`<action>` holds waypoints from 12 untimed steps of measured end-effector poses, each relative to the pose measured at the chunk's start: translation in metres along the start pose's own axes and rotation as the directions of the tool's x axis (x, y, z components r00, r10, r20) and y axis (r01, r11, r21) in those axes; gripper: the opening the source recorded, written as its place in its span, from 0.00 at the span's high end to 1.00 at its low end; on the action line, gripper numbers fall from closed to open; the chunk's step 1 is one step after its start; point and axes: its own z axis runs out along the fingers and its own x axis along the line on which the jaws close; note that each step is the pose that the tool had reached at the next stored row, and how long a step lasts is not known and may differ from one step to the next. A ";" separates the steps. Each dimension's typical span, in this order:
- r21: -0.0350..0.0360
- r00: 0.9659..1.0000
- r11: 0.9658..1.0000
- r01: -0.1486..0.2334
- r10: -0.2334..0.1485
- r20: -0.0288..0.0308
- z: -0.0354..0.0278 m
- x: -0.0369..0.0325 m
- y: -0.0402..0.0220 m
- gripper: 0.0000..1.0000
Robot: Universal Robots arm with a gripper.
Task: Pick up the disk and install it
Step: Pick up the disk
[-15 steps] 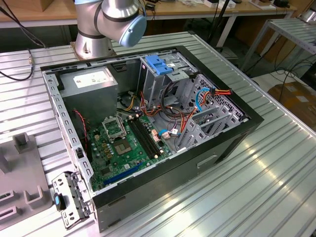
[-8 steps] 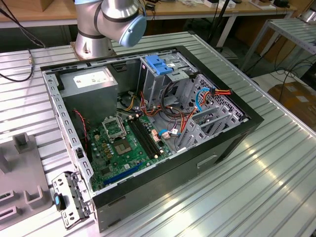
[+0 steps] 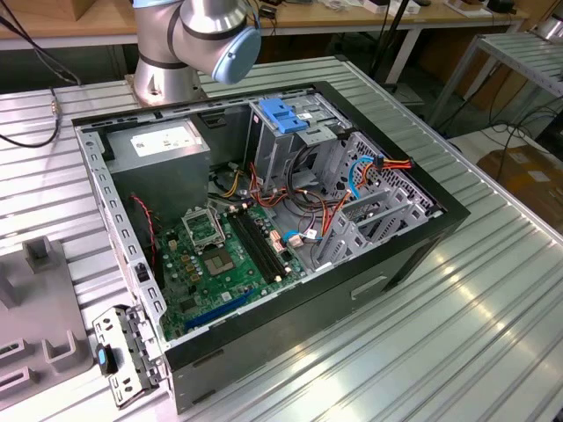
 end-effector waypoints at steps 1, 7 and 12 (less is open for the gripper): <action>0.000 1.000 1.000 0.000 0.000 0.000 0.0008 -0.0020 0.0001 0.50; 0.000 1.000 1.000 0.000 0.000 0.000 0.0020 -0.0038 0.0002 0.50; 0.000 1.000 1.000 0.000 0.000 0.000 0.0022 -0.0038 0.0002 0.52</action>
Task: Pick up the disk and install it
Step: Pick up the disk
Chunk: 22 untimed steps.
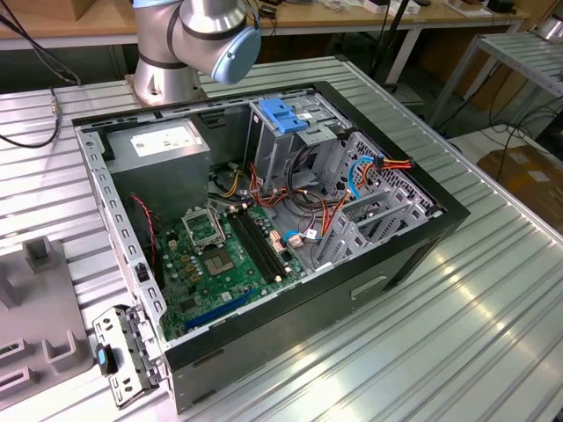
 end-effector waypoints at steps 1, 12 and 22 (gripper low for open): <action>0.000 1.000 1.000 0.000 0.000 0.000 0.0000 0.0000 0.0000 0.52; 0.000 1.000 1.000 0.000 0.000 -0.003 0.0002 0.0012 -0.0001 0.59; 0.000 1.000 1.000 0.000 0.000 -0.003 0.0003 0.0012 0.0000 0.63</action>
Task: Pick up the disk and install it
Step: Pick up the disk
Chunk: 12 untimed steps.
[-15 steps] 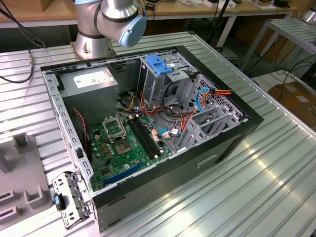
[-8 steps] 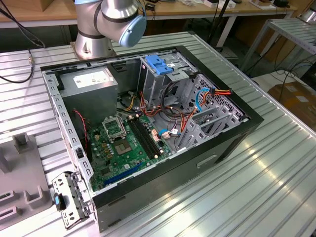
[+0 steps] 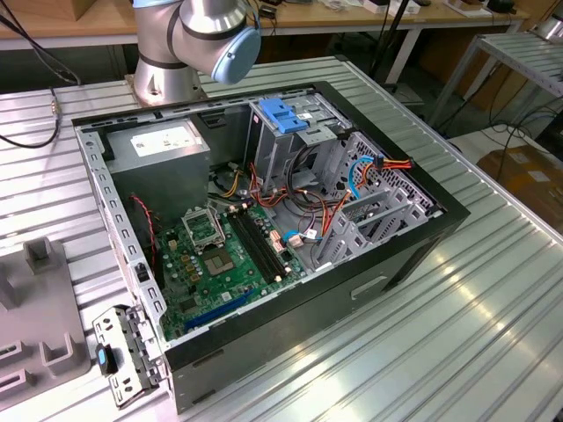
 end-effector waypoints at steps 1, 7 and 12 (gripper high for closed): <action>0.000 1.000 1.000 0.000 0.000 0.000 0.0000 0.0000 0.0000 0.63; 0.000 1.000 1.000 0.003 -0.003 0.000 0.0001 0.0000 0.0000 0.63; -0.001 0.999 0.999 0.053 -0.053 0.000 0.0001 0.0001 0.0000 0.63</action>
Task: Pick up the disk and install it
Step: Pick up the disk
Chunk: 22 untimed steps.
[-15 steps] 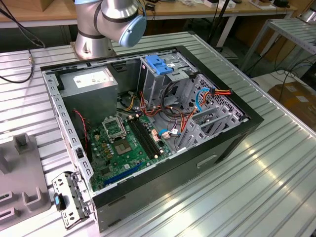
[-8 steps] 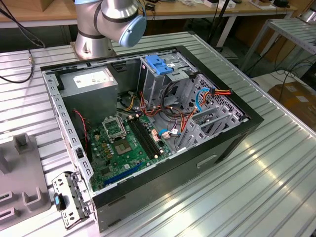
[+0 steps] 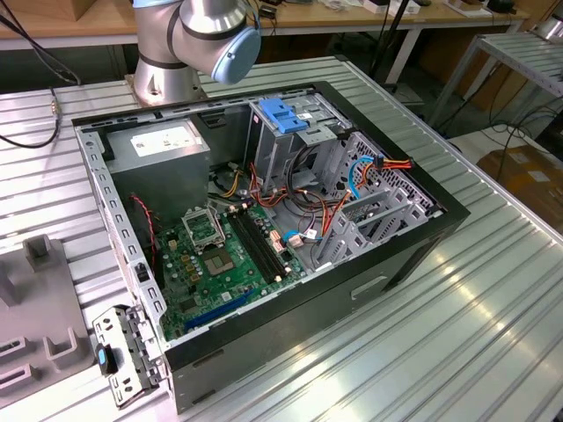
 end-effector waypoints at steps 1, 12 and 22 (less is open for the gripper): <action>0.000 1.000 1.000 0.000 0.000 0.000 0.0000 0.0000 0.0000 0.63; 0.000 1.000 1.000 -0.024 0.024 0.000 0.0000 0.0000 0.0000 0.63; 0.000 1.000 1.000 -0.024 0.024 0.000 -0.0102 -0.0002 0.0000 0.63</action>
